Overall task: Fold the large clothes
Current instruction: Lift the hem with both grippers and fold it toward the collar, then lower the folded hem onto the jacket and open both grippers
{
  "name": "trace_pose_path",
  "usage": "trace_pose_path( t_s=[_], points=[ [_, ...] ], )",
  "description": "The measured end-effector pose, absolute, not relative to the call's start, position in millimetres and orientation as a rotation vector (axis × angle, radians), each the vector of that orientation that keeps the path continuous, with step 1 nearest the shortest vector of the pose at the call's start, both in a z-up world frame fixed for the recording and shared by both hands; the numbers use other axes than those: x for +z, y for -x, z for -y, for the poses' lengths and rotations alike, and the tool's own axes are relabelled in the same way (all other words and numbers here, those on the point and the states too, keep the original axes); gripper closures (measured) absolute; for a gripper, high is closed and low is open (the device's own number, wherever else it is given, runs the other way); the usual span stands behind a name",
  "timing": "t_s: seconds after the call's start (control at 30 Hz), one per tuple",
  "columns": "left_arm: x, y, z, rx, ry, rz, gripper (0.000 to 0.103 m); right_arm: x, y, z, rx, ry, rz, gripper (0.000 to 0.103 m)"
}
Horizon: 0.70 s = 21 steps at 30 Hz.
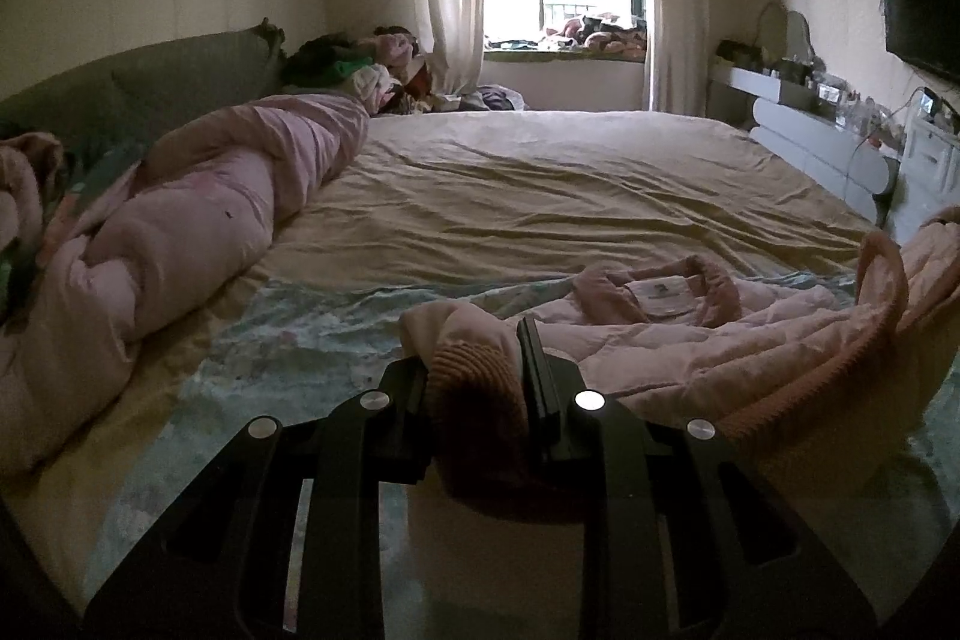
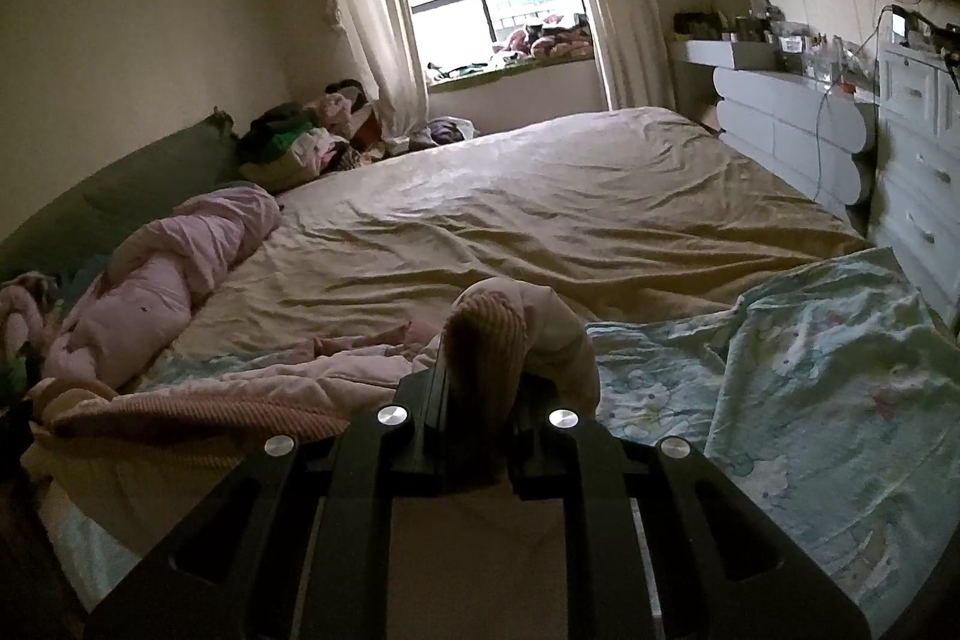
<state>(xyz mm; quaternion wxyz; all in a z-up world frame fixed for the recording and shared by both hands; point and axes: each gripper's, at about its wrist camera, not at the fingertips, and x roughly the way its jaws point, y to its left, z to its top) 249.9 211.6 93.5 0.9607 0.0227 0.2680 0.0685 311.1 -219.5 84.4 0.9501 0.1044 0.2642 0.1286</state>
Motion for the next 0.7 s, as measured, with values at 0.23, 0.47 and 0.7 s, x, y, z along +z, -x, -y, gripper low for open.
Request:
trace_pose_path(
  t_s=[0.23, 0.47, 0.7],
  points=[
    [83.1, -274.7, -214.6, 0.148, -0.071, -0.583, 0.086, 66.9, -347.5, 209.8, 0.227, -0.222, -0.606, 0.090],
    [67.0, -287.8, -214.8, 0.149, -0.088, -0.607, 0.086, 48.4, -376.4, 205.8, 0.216, -0.285, -0.675, 0.088],
    [50.1, -300.0, -223.0, 0.145, -0.076, -0.633, 0.086, 42.3, -384.5, 208.9, 0.248, -0.405, -0.677, 0.064]
  ],
)
